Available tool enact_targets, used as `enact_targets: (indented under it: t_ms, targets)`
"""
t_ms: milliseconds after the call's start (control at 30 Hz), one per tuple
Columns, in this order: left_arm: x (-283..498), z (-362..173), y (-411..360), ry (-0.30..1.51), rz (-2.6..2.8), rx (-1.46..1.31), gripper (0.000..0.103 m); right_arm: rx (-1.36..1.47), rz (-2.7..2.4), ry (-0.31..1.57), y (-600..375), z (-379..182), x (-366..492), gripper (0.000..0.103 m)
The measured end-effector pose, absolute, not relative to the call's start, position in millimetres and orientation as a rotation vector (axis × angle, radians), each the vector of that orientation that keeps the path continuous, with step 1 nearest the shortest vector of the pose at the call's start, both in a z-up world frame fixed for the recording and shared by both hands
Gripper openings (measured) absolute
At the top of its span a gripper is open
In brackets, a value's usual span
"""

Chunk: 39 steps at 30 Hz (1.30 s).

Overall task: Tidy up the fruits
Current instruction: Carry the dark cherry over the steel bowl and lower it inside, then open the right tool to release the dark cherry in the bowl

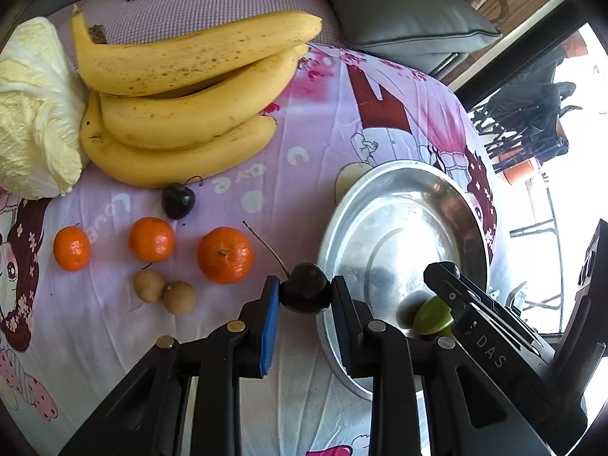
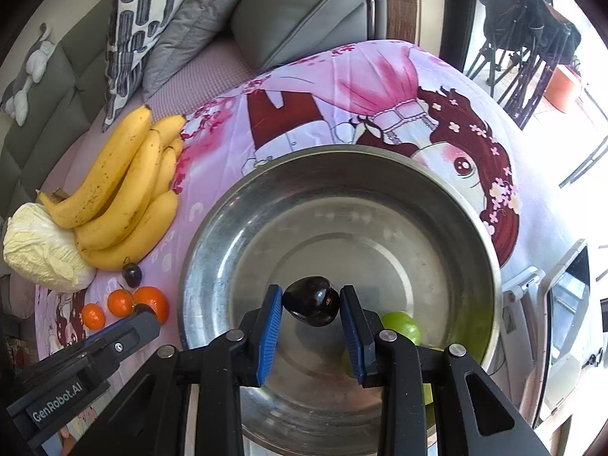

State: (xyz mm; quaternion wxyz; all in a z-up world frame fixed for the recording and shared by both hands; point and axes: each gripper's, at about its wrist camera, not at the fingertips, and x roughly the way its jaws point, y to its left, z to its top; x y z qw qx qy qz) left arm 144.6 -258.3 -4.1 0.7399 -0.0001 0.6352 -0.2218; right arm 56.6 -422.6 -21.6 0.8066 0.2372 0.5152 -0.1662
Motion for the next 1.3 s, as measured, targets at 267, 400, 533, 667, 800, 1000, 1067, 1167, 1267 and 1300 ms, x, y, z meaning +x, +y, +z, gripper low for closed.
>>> enact_targets:
  t_ms: [267,400,533,667,800,1000,1067,1167,1267,1300]
  targets:
    - [132.6,-15.5,-288.8,1.420,-0.535,0.067,0.028,0.527,-0.381,1.109,-431.6,-26.1,53.4,0.034]
    - [129.0,-22.2,-295.5,1.436,-0.540,0.088,0.028,0.520,-0.378,1.122,-429.7,-29.7,54.3,0.034]
    - [128.4,-29.9,-299.9,1.457,-0.538,0.094,0.028,0.518,-0.385,1.136,-430.0,-33.9,56.0,0.034]
    - [126.5,-32.3,-302.0,1.467,-0.538,0.103,0.028,0.530,-0.385,1.139,-431.6,-35.3,55.4,0.034]
    - [125.6,-30.5,-303.8,1.471,-0.533,0.108,0.028,0.529,-0.386,1.139,-431.5,-33.7,54.6,0.034]
    - [126.2,-28.8,-300.6,1.494,-0.536,0.087,0.030,0.534,-0.390,1.136,-430.8,-31.5,54.0,0.041]
    - [125.7,-27.4,-299.0,1.496,-0.540,0.081,0.030,0.533,-0.388,1.132,-431.0,-29.6,53.6,0.042]
    - [124.5,-21.0,-295.5,1.485,-0.544,0.078,0.031,0.528,-0.384,1.122,-430.3,-25.9,53.2,0.042]
    - [124.5,-12.1,-285.9,1.463,-0.539,0.065,0.032,0.524,-0.378,1.115,-429.4,-22.9,52.8,0.042]
    - [124.9,-10.2,-281.3,1.458,-0.531,0.060,0.035,0.523,-0.377,1.114,-429.0,-22.4,52.5,0.042]
